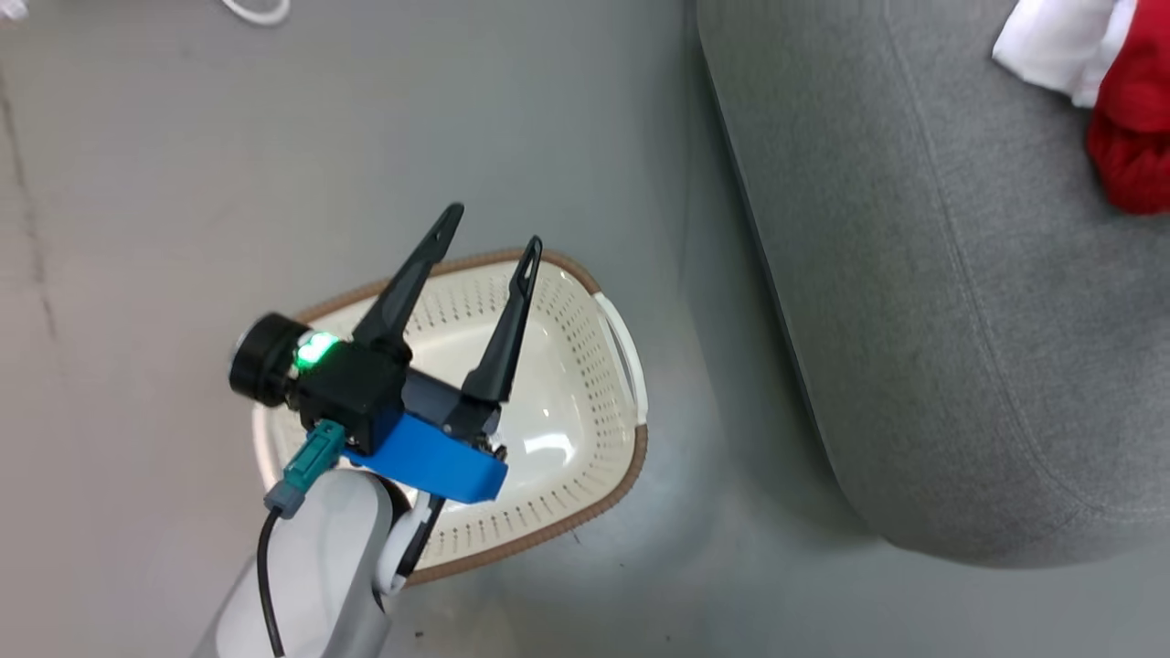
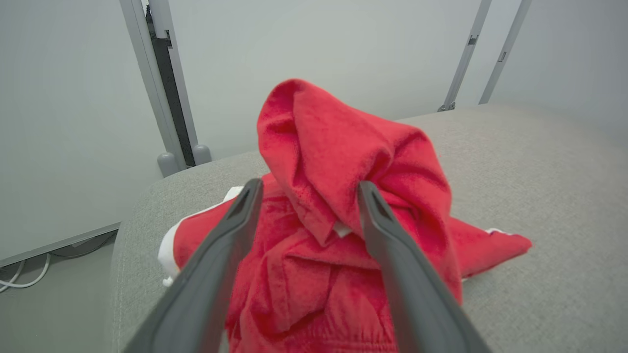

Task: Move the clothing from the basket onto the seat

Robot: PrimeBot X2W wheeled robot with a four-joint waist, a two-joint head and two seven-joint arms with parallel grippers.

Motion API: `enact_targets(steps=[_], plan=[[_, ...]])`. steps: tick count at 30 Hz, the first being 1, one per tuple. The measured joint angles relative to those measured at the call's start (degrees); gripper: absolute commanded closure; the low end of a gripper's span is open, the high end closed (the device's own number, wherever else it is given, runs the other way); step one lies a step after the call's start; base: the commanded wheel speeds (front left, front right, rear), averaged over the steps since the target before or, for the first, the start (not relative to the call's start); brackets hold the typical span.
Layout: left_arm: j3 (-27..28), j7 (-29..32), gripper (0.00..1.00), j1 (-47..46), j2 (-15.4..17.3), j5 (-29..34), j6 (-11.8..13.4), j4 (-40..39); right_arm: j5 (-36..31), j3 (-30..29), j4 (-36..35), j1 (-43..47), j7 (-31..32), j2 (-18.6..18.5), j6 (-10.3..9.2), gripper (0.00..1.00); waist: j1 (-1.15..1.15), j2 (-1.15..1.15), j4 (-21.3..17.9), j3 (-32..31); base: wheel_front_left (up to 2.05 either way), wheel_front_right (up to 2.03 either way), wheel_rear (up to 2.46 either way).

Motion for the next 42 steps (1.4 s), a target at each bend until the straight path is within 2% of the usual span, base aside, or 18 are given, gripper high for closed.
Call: enact_targets(steps=[6,16,24,32,42], plan=[[3.2,0.0,0.0,5.8,-2.8,-1.5,0.0,2.8,-0.9,1.4,-5.8,8.9,1.6,1.0,0.0,0.0,-0.01,0.0,2.1,-7.6,0.0,0.0,0.0],[10.8,0.0,0.0,14.6,-5.8,-1.5,0.0,5.6,-0.8,4.5,-21.2,25.2,6.7,7.7,0.0,0.0,-0.02,0.0,6.2,-19.7,0.0,0.0,0.0],[15.3,0.0,0.0,18.2,-6.7,-1.4,0.0,7.9,-2.7,7.2,-30.7,35.3,8.7,12.7,0.0,0.0,-0.02,0.0,11.0,-25.7,0.0,0.0,0.0],[18.8,0.0,0.0,20.1,-7.0,-1.4,0.0,10.3,-4.0,9.9,-36.1,41.3,9.6,15.7,0.0,0.0,-0.01,0.0,14.6,-29.5,0.0,0.0,0.0],[20.4,0.0,0.0,20.3,-6.7,-1.4,0.0,12.2,-3.7,12.3,-36.4,45.2,9.9,17.8,0.0,0.0,-0.01,0.0,17.2,-31.3,0.0,0.0,0.0]])
